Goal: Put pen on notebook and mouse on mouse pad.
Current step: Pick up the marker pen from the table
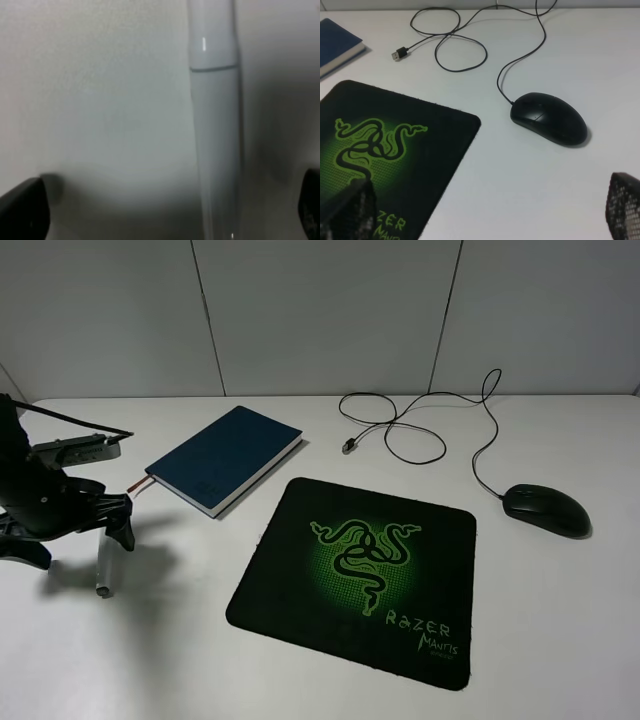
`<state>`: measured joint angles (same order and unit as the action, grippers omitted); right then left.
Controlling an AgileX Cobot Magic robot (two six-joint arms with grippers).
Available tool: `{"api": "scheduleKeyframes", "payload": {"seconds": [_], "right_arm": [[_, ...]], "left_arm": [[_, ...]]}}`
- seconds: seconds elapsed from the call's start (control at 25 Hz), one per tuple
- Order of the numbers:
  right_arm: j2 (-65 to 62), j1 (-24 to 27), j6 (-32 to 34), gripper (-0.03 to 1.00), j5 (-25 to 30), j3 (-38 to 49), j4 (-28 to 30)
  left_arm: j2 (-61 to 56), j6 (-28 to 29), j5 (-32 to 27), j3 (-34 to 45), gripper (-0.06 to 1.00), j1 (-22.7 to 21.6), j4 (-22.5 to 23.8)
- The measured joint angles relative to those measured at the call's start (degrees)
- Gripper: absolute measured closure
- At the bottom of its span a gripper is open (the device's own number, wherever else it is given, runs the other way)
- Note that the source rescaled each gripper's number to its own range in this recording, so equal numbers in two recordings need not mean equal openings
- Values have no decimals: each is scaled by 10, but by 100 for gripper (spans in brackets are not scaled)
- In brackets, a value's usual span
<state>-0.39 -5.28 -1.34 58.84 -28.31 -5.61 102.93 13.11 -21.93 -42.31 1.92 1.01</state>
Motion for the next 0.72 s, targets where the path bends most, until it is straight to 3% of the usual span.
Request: {"api": "scheduleKeyframes", "payload": {"seconds": [0.28,0.36,0.72], "right_arm": [[0,0,0,-3,0,0,0],[0,0,0,-3,0,0,0],[0,0,0,-3,0,0,0]], "left_arm": [[10,5,5,-2,-5,0,3],[10,5,5,-2,1,0,5],[11,5,9,-4,59,0,8]]}}
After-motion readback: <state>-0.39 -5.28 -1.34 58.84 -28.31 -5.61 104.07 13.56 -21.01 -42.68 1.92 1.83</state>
